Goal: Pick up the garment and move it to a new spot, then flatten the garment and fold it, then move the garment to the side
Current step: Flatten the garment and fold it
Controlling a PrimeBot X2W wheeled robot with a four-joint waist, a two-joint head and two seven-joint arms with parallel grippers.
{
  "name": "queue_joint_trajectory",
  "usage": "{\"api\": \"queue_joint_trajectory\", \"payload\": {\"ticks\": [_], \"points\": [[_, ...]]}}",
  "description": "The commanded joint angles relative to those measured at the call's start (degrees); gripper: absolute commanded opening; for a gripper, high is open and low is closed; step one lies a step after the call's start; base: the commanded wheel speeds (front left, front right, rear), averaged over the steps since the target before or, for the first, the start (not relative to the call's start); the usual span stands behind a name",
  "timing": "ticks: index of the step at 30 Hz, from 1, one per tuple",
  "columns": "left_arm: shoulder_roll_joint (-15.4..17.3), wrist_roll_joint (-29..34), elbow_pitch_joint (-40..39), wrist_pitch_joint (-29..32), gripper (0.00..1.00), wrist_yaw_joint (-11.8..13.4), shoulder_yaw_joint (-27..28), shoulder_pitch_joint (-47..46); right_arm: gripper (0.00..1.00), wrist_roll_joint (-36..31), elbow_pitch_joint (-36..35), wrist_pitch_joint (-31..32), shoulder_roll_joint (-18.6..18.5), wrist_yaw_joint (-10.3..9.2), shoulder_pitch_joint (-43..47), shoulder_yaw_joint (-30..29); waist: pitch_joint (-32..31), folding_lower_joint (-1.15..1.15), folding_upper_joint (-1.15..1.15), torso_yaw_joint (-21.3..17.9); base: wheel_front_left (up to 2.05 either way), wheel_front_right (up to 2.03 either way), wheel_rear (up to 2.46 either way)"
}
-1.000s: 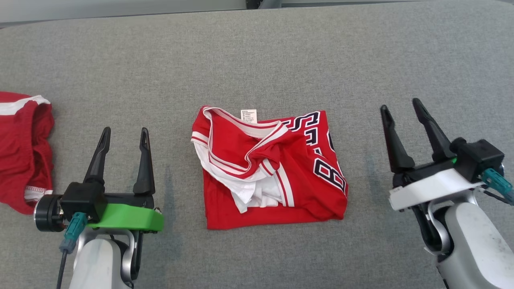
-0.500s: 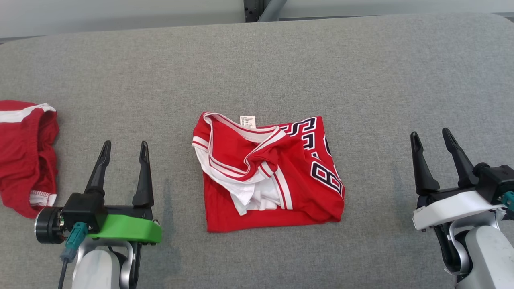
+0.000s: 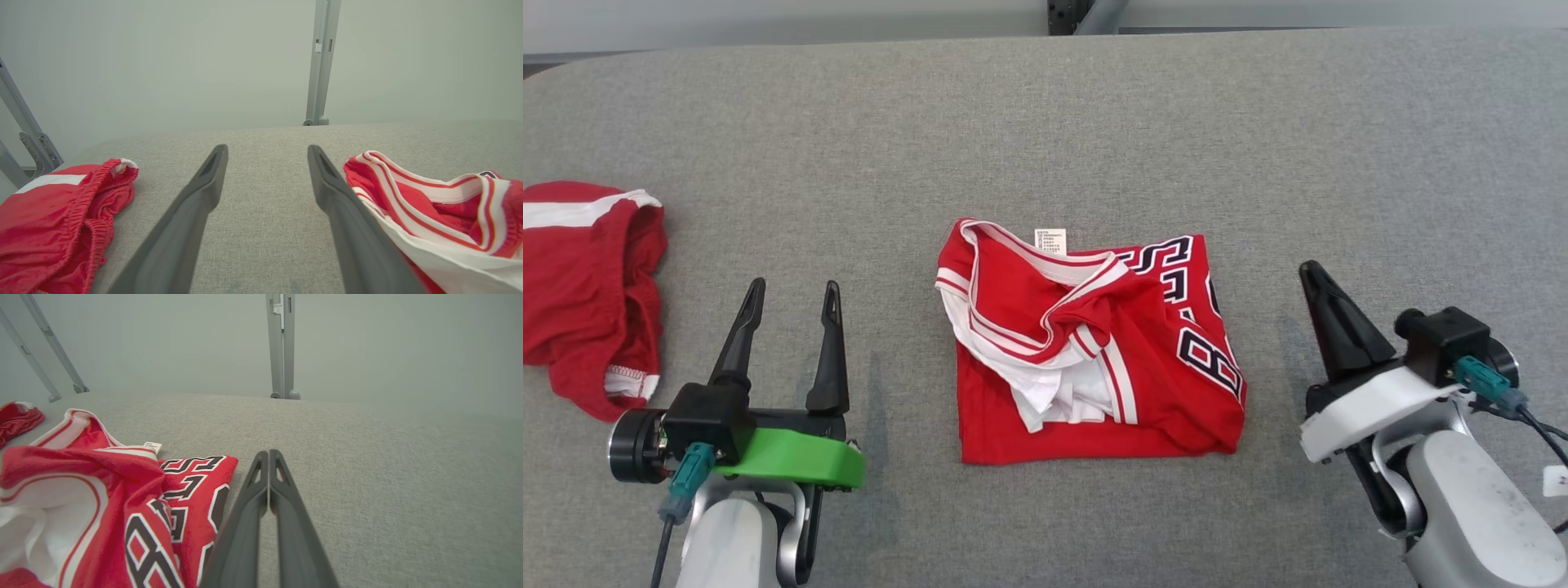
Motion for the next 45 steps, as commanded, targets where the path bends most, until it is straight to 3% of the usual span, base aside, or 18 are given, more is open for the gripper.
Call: {"api": "queue_joint_trajectory", "payload": {"ticks": [1, 19, 30, 40, 45], "points": [[-0.1, -0.1, 0.2, -0.1, 1.00, -0.4, -0.2, -1.1, 0.00, 0.8, 1.2, -0.1, 0.1, -0.02, -2.2, 2.4, 0.9, 0.00, 0.00, 1.0, 0.00, 0.00, 0.00], [-0.9, -1.8, 1.0, -0.1, 1.00, 0.1, -3.0, -3.2, 0.00, 9.8, 20.0, -1.5, 0.1, -0.02, -18.2, 27.6, 3.4, 0.00, 0.00, 6.4, 0.00, 0.00, 0.00], [-1.0, -2.4, 1.0, -0.1, 1.00, 0.6, -2.9, -2.4, 0.00, 16.5, 13.7, -2.3, -2.8, -0.01, -17.3, 40.2, 3.3, 0.00, 0.00, 6.6, 0.00, 0.00, 0.00], [-1.0, -1.9, 1.2, -0.1, 1.00, 0.8, -2.3, -2.0, 0.00, 16.1, 5.9, -2.2, -5.0, -0.02, -14.5, 44.4, 2.8, 0.00, 0.00, 4.9, 0.00, 0.00, 0.00], [-1.0, -1.5, 1.5, -0.1, 1.00, 0.8, -1.9, -1.8, 0.00, 15.7, 2.2, -2.4, -6.1, -0.02, -11.9, 41.3, 2.1, 0.00, 0.00, 3.9, 0.00, 0.00, 0.00]]}}
